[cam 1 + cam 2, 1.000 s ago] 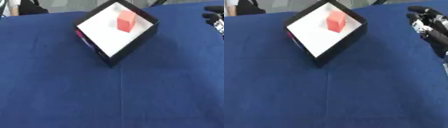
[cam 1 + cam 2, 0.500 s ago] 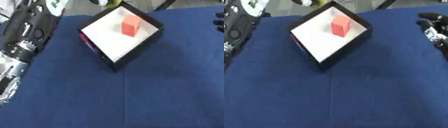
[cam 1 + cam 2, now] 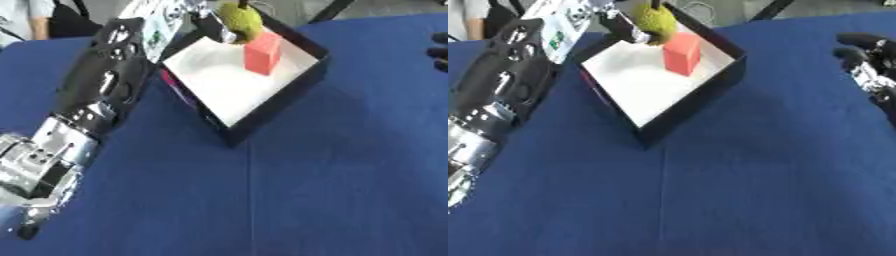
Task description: Pick up objects on the table and place them in the box.
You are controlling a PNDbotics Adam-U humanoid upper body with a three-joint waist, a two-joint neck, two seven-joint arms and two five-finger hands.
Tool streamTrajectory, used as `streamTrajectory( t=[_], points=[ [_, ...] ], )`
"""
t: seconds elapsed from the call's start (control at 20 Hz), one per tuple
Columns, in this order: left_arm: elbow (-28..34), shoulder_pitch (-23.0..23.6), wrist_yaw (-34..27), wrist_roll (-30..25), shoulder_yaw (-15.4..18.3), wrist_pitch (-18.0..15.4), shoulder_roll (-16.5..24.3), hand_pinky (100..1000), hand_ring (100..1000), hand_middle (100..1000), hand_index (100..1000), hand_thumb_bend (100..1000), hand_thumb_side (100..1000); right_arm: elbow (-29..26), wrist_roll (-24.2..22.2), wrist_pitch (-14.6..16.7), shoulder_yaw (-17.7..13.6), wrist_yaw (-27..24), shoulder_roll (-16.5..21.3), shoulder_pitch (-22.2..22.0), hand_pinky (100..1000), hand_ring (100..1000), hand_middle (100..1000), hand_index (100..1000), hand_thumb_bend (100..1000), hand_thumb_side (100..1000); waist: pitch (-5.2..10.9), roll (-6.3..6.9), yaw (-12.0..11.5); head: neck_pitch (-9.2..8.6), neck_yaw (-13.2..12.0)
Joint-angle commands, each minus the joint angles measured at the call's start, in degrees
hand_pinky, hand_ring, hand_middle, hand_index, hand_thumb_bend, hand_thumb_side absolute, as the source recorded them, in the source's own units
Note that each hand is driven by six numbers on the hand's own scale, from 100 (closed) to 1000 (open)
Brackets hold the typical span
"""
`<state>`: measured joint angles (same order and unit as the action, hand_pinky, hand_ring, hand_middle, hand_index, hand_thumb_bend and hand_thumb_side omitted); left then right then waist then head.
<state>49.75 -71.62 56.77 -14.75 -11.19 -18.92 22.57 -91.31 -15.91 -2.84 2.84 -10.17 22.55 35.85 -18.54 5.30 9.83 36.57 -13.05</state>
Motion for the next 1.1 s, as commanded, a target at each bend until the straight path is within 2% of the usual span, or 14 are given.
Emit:
streamTrajectory(
  t=[0.05, 0.2, 0.25, 0.35, 0.4, 0.45, 0.5, 0.55, 0.6, 0.65, 0.75, 0.85, 1.0, 1.1],
  points=[
    [-0.91, -0.5, 0.94, -0.05, 1.32, -0.01, 0.39, 721, 663, 631, 541, 347, 100, -1.28, -0.07, 0.01, -0.38, 0.32, 0.84, 0.89, 1000, 937, 929, 858, 100, 470, 0.34, 0.29, 0.11, -0.67, -0.25],
    [-2.02, -0.25, 1.08, -1.16, 1.68, -0.09, 0.33, 751, 701, 672, 625, 348, 100, -1.21, -0.07, 0.02, -0.4, 0.44, 0.99, 0.68, 1000, 937, 930, 859, 100, 470, 0.35, 0.41, 0.07, -0.53, 0.02],
    [-2.21, -0.28, 1.36, -1.98, 1.62, -0.18, 0.39, 790, 758, 727, 740, 325, 100, -1.19, -0.1, 0.01, -0.38, 0.48, 0.99, 0.62, 1000, 937, 929, 853, 100, 470, 0.37, 0.45, 0.02, -0.42, 0.08],
    [-2.53, -0.26, 2.22, -4.27, 1.69, -0.4, 0.39, 819, 806, 767, 838, 331, 100, -1.18, -0.24, 0.0, -0.33, 0.52, 0.93, 0.57, 1000, 936, 927, 838, 100, 470, 0.44, 0.44, -0.07, -0.2, 0.14],
    [-2.63, -0.2, 2.5, -5.4, 1.84, -0.49, 0.36, 822, 811, 772, 850, 331, 100, -1.17, -0.31, -0.01, -0.29, 0.54, 0.9, 0.55, 1000, 936, 926, 837, 100, 470, 0.48, 0.42, -0.11, -0.09, 0.15],
    [-2.63, -0.14, 2.68, -6.27, 1.99, -0.53, 0.41, 836, 827, 789, 869, 347, 232, -1.2, -0.35, 0.01, -0.29, 0.55, 0.92, 0.5, 1000, 935, 925, 836, 100, 470, 0.54, 0.4, -0.15, -0.05, 0.23],
    [-2.55, -0.09, 2.69, -6.93, 2.16, -0.58, 0.51, 837, 830, 792, 872, 346, 266, -1.24, -0.35, 0.05, -0.31, 0.55, 0.98, 0.42, 1000, 935, 925, 837, 100, 470, 0.6, 0.37, -0.18, 0.01, 0.31],
    [-2.47, -0.05, 2.35, -7.35, 2.47, -0.59, 0.62, 835, 831, 793, 876, 329, 380, -1.3, -0.31, 0.11, -0.35, 0.51, 1.06, 0.33, 1000, 935, 926, 842, 100, 470, 0.66, 0.36, -0.21, 0.09, 0.37],
    [-2.39, -0.04, 1.76, -7.57, 2.83, -0.48, 0.8, 835, 833, 796, 878, 334, 414, -1.38, -0.23, 0.15, -0.41, 0.43, 1.18, 0.22, 1000, 935, 926, 843, 100, 470, 0.75, 0.35, -0.25, 0.22, 0.43],
    [-2.26, -0.05, 1.21, -7.69, 3.09, -0.35, 0.97, 844, 846, 814, 901, 351, 506, -1.39, -0.13, 0.14, -0.47, 0.36, 1.24, 0.13, 1000, 935, 926, 843, 100, 470, 0.86, 0.35, -0.31, 0.44, 0.48],
    [-1.93, -0.05, 0.25, -7.88, 3.35, -0.24, 1.21, 853, 859, 840, 927, 408, 613, -1.36, 0.02, 0.07, -0.53, 0.21, 1.27, 0.08, 1000, 935, 926, 844, 100, 470, 1.09, 0.36, -0.42, 0.74, 0.58],
    [-1.31, 0.05, -0.02, -7.8, 3.33, -0.23, 1.48, 858, 864, 845, 929, 471, 675, -1.33, 0.09, 0.01, -0.54, 0.11, 1.3, 0.01, 1000, 935, 926, 844, 100, 470, 1.33, 0.33, -0.54, 1.02, 0.74],
    [-0.66, 0.21, 0.1, -7.71, 3.27, -0.28, 1.9, 872, 875, 855, 935, 534, 655, -1.19, 0.15, -0.05, -0.54, 0.1, 1.42, -0.24, 1000, 935, 926, 844, 100, 470, 1.66, 0.35, -0.75, 1.4, 1.09],
    [-0.09, 0.12, 0.95, -7.17, 3.24, 0.0, 2.28, 888, 894, 869, 948, 601, 573, -1.07, 0.22, -0.08, -0.54, 0.13, 1.47, -0.29, 1000, 934, 925, 844, 100, 470, 1.83, 0.35, -0.9, 1.42, 1.25]
  ],
)
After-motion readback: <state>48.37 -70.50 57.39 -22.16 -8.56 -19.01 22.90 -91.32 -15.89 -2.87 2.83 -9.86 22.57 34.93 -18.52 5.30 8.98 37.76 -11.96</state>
